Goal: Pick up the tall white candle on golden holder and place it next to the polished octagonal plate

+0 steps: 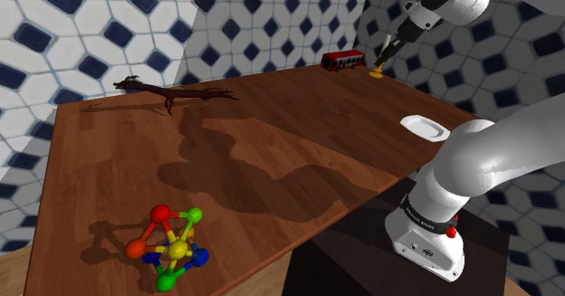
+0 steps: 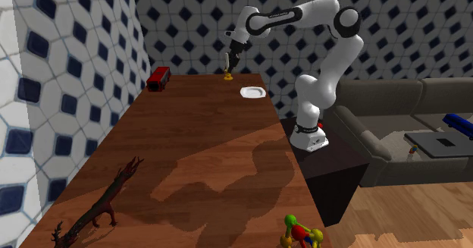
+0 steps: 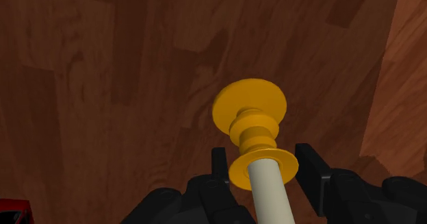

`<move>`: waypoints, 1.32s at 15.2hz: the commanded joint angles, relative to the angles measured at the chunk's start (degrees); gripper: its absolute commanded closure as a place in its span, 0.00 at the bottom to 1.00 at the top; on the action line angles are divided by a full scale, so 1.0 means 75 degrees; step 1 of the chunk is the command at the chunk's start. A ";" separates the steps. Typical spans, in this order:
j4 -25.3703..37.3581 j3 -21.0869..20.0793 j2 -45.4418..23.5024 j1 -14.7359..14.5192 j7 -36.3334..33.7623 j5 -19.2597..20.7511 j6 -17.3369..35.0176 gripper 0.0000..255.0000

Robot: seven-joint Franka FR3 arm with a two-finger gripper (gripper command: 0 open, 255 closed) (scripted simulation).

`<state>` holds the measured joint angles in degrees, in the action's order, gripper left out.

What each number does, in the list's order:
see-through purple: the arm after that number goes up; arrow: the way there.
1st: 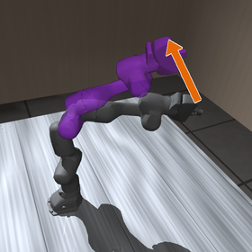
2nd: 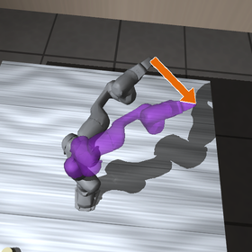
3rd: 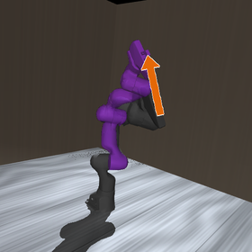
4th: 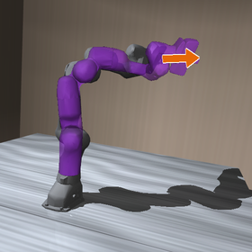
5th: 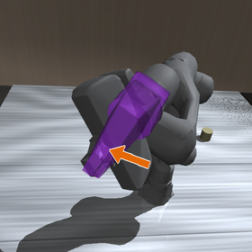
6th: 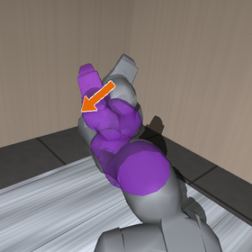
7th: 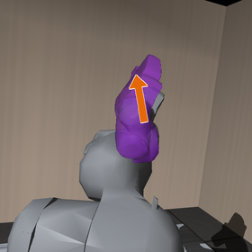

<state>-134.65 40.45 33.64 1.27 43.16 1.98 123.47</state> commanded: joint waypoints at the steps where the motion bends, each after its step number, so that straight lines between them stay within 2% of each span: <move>1: 0.0265 0.0390 -0.0140 -0.0030 0.0401 -0.0016 -0.0140 1.00; 7: 0.1411 0.1854 -0.0910 -0.0482 0.1694 -0.0353 -0.0598 1.00; 10: 0.2100 0.2806 -0.1434 -0.0934 0.2409 -0.0698 -0.0869 1.00; 12: 0.2608 0.3621 -0.1859 -0.1395 0.2933 -0.1032 -0.1081 1.00; 14: 0.3162 0.4747 -0.2370 -0.2125 0.3516 -0.1487 -0.1335 1.00; 15: 0.3457 0.5553 -0.2641 -0.2716 0.3818 -0.1749 -0.1482 1.00; 16: 0.3761 0.6589 -0.2790 -0.3582 0.4034 -0.1899 -0.1621 1.00; 17: 0.4066 0.7551 -0.2673 -0.4489 0.4066 -0.1788 -0.1721 1.00; 18: 0.4376 0.8115 -0.2320 -0.5111 0.3933 -0.1437 -0.1796 1.00; 20: 0.5048 0.8783 -0.1586 -0.5939 0.3675 -0.0732 -0.2005 1.00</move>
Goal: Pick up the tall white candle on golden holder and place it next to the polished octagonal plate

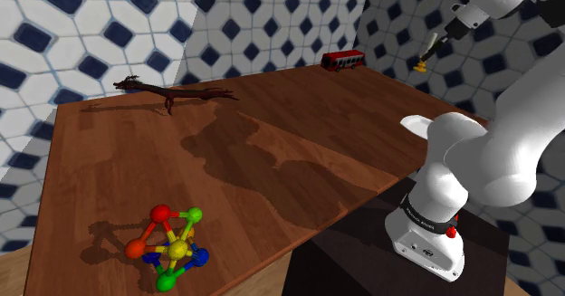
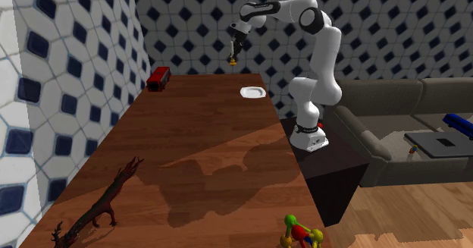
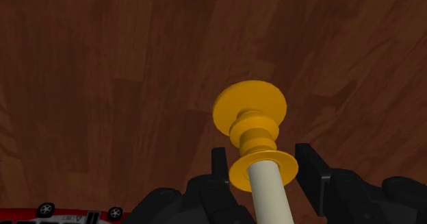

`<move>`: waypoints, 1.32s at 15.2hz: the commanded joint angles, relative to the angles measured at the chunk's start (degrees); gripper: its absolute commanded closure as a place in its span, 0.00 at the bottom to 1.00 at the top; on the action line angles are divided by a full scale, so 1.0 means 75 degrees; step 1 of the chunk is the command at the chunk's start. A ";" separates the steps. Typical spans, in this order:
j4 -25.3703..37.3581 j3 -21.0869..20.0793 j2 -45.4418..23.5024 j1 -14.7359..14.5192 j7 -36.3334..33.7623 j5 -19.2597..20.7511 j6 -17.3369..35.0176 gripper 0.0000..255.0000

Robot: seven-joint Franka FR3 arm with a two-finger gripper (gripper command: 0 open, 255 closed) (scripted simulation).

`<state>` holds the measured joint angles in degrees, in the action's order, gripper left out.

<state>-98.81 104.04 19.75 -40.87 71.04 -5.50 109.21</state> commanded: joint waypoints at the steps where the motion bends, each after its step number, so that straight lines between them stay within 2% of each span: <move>1: 0.0634 0.0594 0.0576 -0.0677 -0.0114 0.0538 -0.0241 1.00; 6: 0.2813 0.1720 0.2031 -0.2223 -0.0226 0.1620 -0.1160 1.00; 11: 0.5851 0.2579 0.3537 -0.3847 -0.0033 0.2455 -0.2514 1.00; 20: 0.4520 0.2535 0.3467 -0.3319 0.0098 0.2414 -0.1484 1.00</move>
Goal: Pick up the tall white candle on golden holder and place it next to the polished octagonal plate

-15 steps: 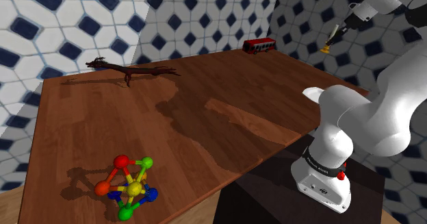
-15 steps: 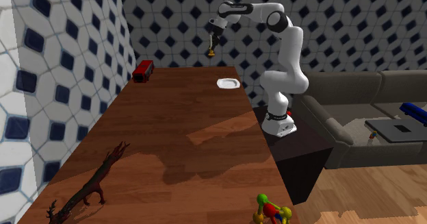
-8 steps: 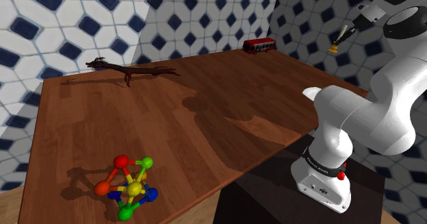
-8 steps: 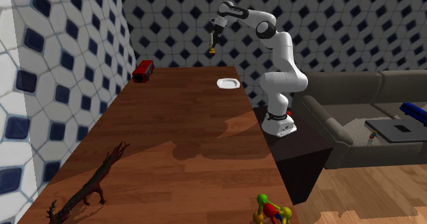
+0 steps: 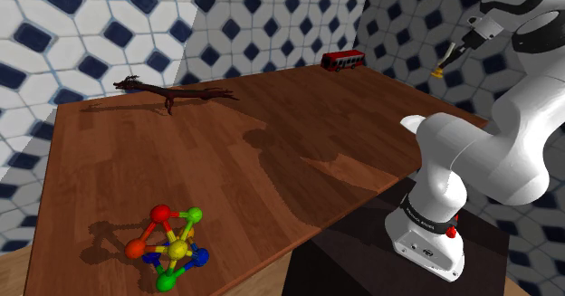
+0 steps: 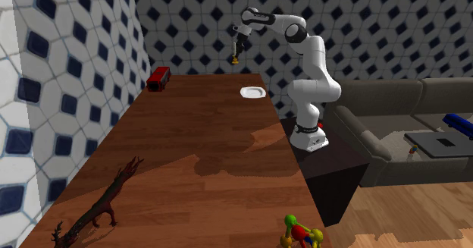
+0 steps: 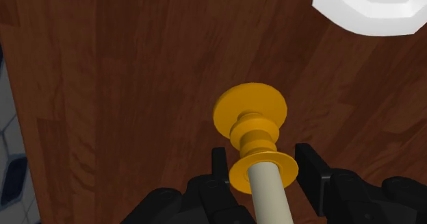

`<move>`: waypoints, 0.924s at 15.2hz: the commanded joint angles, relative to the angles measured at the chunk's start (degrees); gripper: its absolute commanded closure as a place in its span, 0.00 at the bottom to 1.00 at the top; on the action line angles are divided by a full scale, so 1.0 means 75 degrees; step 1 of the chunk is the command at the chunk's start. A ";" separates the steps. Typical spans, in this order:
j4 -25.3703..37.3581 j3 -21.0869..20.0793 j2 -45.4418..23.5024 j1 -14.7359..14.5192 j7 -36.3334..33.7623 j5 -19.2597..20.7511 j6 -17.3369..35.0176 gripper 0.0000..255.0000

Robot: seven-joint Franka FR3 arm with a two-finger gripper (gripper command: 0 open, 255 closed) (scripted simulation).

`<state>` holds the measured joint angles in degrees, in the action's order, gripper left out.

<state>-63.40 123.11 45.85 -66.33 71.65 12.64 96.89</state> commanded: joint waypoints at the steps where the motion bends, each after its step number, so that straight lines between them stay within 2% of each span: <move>1: -0.0317 -0.0005 -0.0006 0.0116 0.0031 0.0000 0.0260 1.00; 14: -0.1479 0.0125 0.0223 0.0418 0.0196 0.0142 0.1432 1.00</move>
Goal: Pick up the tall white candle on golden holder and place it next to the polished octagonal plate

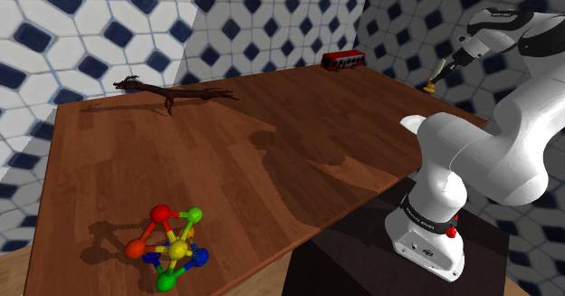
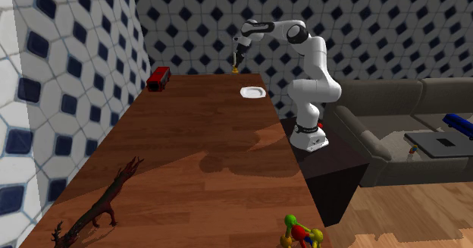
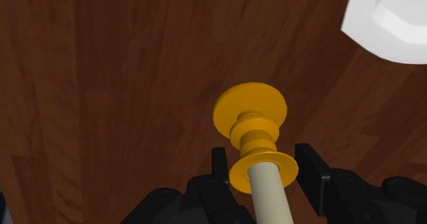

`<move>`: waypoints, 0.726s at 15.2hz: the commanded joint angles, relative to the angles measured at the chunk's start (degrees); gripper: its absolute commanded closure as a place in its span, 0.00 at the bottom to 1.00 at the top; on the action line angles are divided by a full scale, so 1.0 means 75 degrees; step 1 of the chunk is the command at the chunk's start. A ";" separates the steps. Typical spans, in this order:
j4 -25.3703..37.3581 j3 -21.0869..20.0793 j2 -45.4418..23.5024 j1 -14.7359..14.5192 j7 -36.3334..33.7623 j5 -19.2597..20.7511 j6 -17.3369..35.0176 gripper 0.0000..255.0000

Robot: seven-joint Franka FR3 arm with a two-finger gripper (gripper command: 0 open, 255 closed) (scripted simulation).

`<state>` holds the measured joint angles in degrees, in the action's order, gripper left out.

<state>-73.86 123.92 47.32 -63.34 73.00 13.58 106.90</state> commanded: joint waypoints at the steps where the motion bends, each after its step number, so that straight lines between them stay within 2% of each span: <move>1: -0.0151 0.0033 0.0055 0.0030 0.0028 0.0033 0.0178 1.00; 11: -0.0681 0.0244 0.0397 0.0056 0.0135 0.0227 0.0937 1.00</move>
<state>-78.75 125.50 49.88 -62.83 73.90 15.07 113.35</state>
